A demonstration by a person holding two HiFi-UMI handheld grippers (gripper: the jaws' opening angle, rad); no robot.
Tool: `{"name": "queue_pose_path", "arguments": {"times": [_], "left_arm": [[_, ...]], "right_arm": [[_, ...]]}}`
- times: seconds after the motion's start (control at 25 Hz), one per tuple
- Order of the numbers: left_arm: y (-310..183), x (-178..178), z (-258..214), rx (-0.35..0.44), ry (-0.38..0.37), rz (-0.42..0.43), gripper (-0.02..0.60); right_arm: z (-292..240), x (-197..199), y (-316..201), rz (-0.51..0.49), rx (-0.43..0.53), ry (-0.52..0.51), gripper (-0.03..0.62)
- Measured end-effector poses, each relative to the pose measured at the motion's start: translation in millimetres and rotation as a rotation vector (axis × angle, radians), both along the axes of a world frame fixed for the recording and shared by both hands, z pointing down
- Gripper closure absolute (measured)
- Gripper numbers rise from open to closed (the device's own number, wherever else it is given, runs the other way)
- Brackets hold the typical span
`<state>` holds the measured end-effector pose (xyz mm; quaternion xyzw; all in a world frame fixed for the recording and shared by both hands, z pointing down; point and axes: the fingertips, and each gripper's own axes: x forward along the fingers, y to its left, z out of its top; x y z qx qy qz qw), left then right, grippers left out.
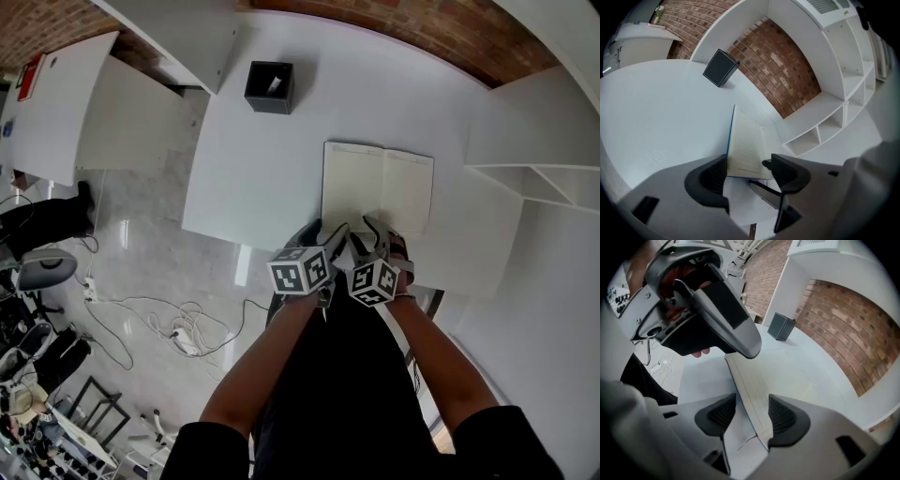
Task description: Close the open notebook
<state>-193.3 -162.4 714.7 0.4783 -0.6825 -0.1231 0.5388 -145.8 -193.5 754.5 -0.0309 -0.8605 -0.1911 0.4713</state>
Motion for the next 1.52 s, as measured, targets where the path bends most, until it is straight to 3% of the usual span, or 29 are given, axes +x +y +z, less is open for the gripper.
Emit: {"name": "queue_pose_path", "arguments": {"times": [0.2,0.36,0.6,0.96,1.16,1.2,1.28,1.32,1.52], "left_arm": [[-0.5,-0.2,-7.0,0.024,0.016,0.020,0.290],[-0.2,0.4,-10.1,0.030,0.017,0.033,0.290],[0.9,1.0,-12.6,0.045,0.035,0.052,0.290],[3.8,0.0,-4.5,0.030,0.036,0.080,0.290],[0.5,1.1,0.2,0.063,0.109,0.086,0.295],[-0.4,0.3,-1.2,0.073,0.108,0.087,0.316],[-0.8,-3.7,-6.5,0.082,0.071,0.092,0.431],[-1.1,-4.7,-9.0,0.082,0.058,0.103,0.456],[-1.4,-5.5,-10.0,0.061,0.120,0.147,0.503]], "right_arm": [[-1.2,-3.5,5.6,-0.053,0.070,-0.019,0.387],[-2.8,-6.9,7.3,-0.042,0.074,-0.039,0.384],[-8.2,-7.3,4.3,-0.045,0.118,-0.050,0.456],[-18.4,-2.6,4.1,0.010,0.065,-0.088,0.487],[-18.3,-2.7,2.4,0.014,0.049,-0.082,0.485],[-17.6,-2.7,2.3,0.017,0.043,-0.079,0.485],[-17.2,-2.2,2.5,0.020,0.036,-0.074,0.482],[-17.6,-1.8,2.6,0.021,0.034,-0.070,0.480],[-20.8,-2.0,3.5,0.037,0.026,-0.055,0.479]]}}
